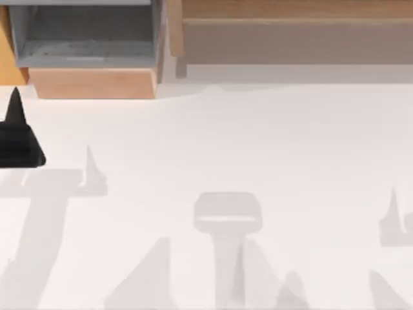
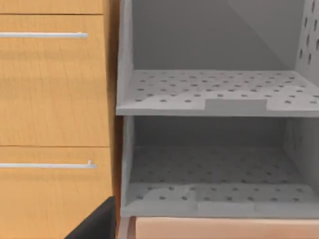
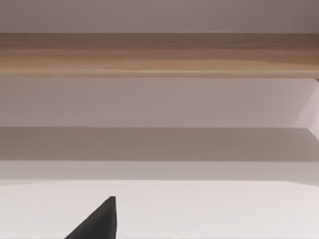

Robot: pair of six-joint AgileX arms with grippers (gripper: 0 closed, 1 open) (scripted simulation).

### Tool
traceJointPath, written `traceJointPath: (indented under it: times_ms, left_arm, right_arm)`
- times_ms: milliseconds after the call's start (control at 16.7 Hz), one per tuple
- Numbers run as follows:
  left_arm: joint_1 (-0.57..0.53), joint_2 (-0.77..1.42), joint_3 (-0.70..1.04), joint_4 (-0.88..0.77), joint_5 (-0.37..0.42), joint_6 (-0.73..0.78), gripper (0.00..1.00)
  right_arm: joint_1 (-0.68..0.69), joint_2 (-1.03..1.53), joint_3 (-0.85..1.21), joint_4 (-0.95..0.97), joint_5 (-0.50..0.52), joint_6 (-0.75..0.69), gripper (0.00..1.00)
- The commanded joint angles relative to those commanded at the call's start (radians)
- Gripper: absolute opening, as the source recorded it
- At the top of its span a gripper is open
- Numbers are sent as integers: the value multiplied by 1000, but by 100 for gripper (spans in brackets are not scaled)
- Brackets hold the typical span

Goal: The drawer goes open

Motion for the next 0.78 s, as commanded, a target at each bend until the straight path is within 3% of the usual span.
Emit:
traceJointPath:
  times_ms: [420,780]
  left_arm:
    - [-150,472,184,273,-149,6,100]
    - [-175,549,218,321,-176,10,100]
  right_arm:
    - [0,0,0,0,0,0,100]
    - [0,0,0,0,0,0,100]
